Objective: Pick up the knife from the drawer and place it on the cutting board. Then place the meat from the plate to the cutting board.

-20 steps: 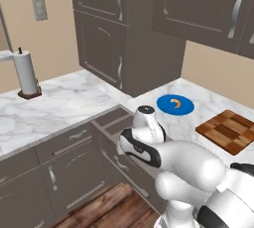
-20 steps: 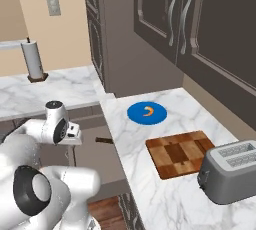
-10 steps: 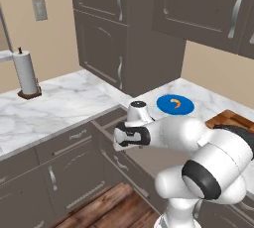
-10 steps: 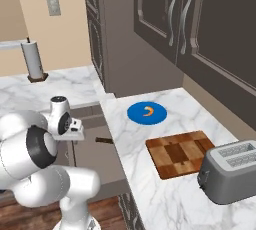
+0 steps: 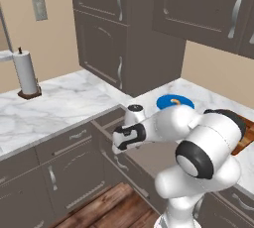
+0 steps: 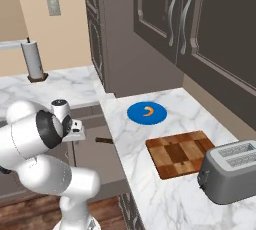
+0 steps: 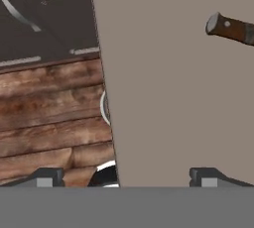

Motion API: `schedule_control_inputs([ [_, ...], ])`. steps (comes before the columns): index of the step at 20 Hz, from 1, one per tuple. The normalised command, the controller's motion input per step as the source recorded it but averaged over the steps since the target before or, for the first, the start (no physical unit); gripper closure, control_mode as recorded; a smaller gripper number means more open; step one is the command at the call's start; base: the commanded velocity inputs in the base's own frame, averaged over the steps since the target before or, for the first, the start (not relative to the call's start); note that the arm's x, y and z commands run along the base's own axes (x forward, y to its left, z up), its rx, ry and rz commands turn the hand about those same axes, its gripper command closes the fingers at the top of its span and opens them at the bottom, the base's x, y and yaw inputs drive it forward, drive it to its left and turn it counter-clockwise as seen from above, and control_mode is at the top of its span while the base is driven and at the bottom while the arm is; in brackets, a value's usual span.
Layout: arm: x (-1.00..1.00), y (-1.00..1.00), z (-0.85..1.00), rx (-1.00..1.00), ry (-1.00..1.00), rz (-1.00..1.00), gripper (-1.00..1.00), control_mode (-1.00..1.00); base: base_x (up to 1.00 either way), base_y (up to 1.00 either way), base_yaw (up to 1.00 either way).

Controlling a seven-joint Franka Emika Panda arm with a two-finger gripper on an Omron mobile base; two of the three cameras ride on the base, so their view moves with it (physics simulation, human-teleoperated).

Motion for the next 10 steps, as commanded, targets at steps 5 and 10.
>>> schedule_control_inputs([
  [5,0.07,0.04,-0.22,0.00,-0.06,0.09,-1.00,-1.00,0.00,0.00,0.00],
  [10,0.09,0.07,-0.19,0.00,-0.02,0.08,-1.00,-1.00,0.00,0.00,0.00],
])
